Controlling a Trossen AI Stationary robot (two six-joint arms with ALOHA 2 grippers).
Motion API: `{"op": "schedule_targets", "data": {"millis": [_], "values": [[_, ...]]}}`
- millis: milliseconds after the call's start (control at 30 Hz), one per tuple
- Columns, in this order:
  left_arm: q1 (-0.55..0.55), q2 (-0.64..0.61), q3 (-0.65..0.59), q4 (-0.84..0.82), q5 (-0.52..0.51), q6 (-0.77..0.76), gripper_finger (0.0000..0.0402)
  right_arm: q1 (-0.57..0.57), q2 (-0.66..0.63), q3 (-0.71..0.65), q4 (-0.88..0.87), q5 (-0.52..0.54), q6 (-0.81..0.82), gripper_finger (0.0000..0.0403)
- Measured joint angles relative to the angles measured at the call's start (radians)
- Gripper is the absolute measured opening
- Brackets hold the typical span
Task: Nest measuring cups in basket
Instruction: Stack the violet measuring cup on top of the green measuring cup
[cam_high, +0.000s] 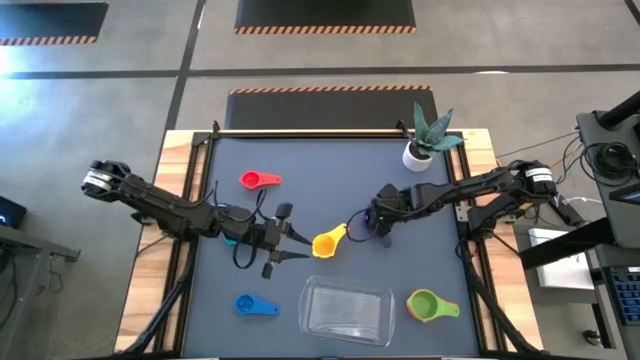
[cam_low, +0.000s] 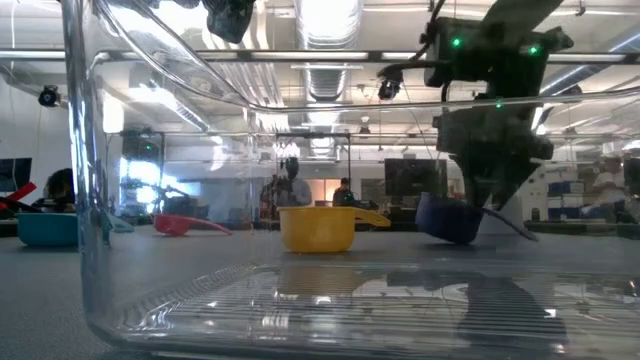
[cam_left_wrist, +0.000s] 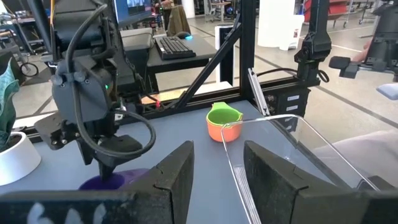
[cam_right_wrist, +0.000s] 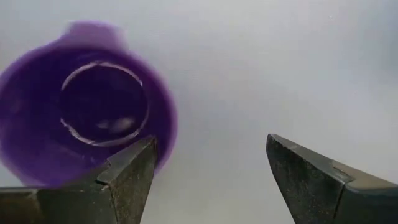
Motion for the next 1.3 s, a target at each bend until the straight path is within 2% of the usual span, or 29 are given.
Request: {"op": "schedule_targets", "data": {"millis": [433,533,800,1033,1300], "values": [[0.0,0.0,-0.001,-0.001,0.0,0.0,0.0123,0.011,-0.096,0.049,-0.012,0.013,-0.119,0.029],[0.0,0.0,-0.001,0.0,0.0,0.0,0.0123,0.036,-0.133,0.059,-0.016,0.012,-0.173,0.029],[0.0,0.0,-0.001,0.001,0.0,0.0,0.0123,0.144,-0.205,0.061,-0.012,0.013,-0.185,0.029],[0.0,0.0,-0.001,0.005,0.0,0.0,0.0123,0.247,-0.168,0.061,0.004,0.059,-0.154,0.029],[0.0,0.0,-0.001,0.003,0.0,-0.004,0.0123,0.26,-0.05,0.061,0.004,0.075,-0.05,0.029]]}}
